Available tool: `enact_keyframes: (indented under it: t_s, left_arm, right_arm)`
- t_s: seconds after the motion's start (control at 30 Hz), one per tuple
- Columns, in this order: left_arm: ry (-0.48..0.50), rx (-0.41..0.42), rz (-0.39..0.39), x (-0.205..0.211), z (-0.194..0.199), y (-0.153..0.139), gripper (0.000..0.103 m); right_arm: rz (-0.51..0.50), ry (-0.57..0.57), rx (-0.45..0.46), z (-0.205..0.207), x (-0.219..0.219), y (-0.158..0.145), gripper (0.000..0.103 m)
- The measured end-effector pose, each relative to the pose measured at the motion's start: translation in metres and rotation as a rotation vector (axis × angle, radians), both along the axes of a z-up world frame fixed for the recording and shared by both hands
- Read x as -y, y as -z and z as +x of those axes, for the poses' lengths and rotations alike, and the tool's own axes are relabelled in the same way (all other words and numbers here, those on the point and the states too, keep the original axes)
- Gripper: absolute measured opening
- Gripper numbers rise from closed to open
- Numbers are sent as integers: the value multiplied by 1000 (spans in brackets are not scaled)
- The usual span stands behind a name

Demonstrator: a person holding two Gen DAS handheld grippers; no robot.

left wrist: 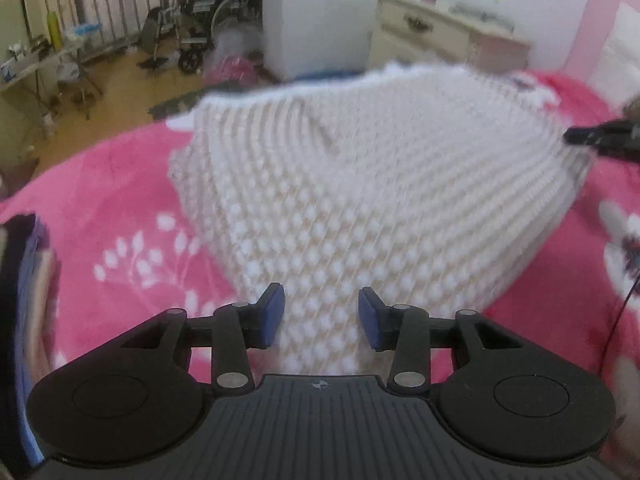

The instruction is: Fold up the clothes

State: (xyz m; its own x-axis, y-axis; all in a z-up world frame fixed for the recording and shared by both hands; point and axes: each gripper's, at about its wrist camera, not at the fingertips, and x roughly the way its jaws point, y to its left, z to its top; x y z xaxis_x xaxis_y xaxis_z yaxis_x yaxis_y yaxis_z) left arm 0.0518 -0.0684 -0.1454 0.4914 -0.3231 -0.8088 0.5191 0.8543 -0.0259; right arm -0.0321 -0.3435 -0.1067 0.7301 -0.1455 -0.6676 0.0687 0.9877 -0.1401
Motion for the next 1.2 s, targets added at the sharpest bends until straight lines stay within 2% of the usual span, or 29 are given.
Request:
enact_keyframes:
  t_s: [0.07,0.1,0.17,0.23,0.33,0.43,0.5,0.53,0.57,0.63,0.73,0.83,0.93,1.03,1.1,1.13,1.2]
  left_arm:
    - [13,32,6,0,-4,9,41]
    - [19,48,9,0,-6,14,41]
    - [14,58,9,-1,-8,8,41]
    - [21,77,-7,-6,-9,-5,41]
    - [86,171,-20,-3,-5,-18,41]
    - [90,206,-29,8,15,-17,42]
    - [51,162,-24,14,34,-6,44]
    - [24,124,5,17,42,3,44]
    - [-2,93,25,17,50,14,44]
    - [-14,79,-22,9,53,24,44]
    - [-21,78,-48,4,48,22,43]
    - [-12,87,-66,-1,44,23,43]
    - [-33,69,-96,-1,50,23,45]
    - [-51,49,-143,-4,52,20,48]
    - [-46,49,-139,-4,52,20,49]
    - [-51,49,-144,-4,52,20,49]
    - [-55,47,-155,-6,51,20,49]
  right_arm:
    - [39,98,-86,7,27,35,14]
    - [133,127,-64,5,44,46,14]
    - [216,193,-41,5,53,30,10]
    - [221,210,44,0,46,2,14]
    - [214,153,116,17,36,-29,14]
    - [240,75,164,53,26,-35,14]
    - [275,21,152,84,15,-24,14]
    - [289,-4,129,99,10,-15,14]
    - [284,-20,59,118,5,2,12]
    - [103,-47,-86,144,-15,40,7]
    - [18,-36,-89,152,-29,23,10]
    - [144,-123,36,146,-42,-23,12]
    - [212,-194,12,166,-53,-20,9]
    - [172,-175,-93,202,-44,31,1]
    - [282,-93,-103,207,-33,18,0]
    - [310,-70,-89,205,-33,7,3]
    - [344,-121,-52,201,-40,-10,5]
